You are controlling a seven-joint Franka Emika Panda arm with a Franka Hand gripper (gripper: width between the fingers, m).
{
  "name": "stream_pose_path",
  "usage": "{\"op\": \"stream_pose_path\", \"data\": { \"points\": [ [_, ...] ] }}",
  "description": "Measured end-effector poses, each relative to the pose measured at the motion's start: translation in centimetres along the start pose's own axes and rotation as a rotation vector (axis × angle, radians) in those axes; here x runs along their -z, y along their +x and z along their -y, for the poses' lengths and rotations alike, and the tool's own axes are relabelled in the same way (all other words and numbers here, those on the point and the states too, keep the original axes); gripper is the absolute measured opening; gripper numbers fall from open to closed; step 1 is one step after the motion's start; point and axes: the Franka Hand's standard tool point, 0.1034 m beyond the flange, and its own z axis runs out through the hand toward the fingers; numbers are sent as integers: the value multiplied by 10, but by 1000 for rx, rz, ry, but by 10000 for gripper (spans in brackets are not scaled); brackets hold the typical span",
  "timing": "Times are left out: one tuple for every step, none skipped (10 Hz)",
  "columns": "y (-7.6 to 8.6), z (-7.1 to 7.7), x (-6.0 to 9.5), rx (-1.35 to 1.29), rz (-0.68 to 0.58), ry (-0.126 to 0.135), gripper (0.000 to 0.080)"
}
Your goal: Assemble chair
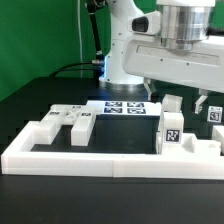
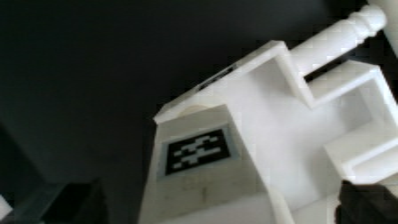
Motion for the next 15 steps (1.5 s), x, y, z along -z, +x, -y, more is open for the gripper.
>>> {"op": "stream_pose_path", "data": {
  "points": [
    [1, -1, 0, 58, -1, -1, 649],
    [1, -2, 0, 55, -2, -1, 508],
    [1, -2, -1, 53, -1, -1, 371],
    [1, -2, -1, 52, -1, -1, 288],
    [1, -2, -1, 50, -1, -1, 288],
    [1, -2, -1, 25, -1, -1, 288],
    [2, -2, -1, 25, -1, -1, 288],
    [4, -4, -1, 8, -11, 2, 288],
    [4, -3, -1, -134, -16, 4, 288],
    [3, 0, -1, -243, -20, 6, 288],
    [2, 1, -1, -318, -22, 8, 289],
    [2, 1, -1, -379, -22, 8, 290],
    [2, 1, -1, -478, -22, 9, 291],
    [2, 1, -1, -559, -21, 10, 291],
    [2, 0, -1, -626, -20, 11, 291]
  ]
}}
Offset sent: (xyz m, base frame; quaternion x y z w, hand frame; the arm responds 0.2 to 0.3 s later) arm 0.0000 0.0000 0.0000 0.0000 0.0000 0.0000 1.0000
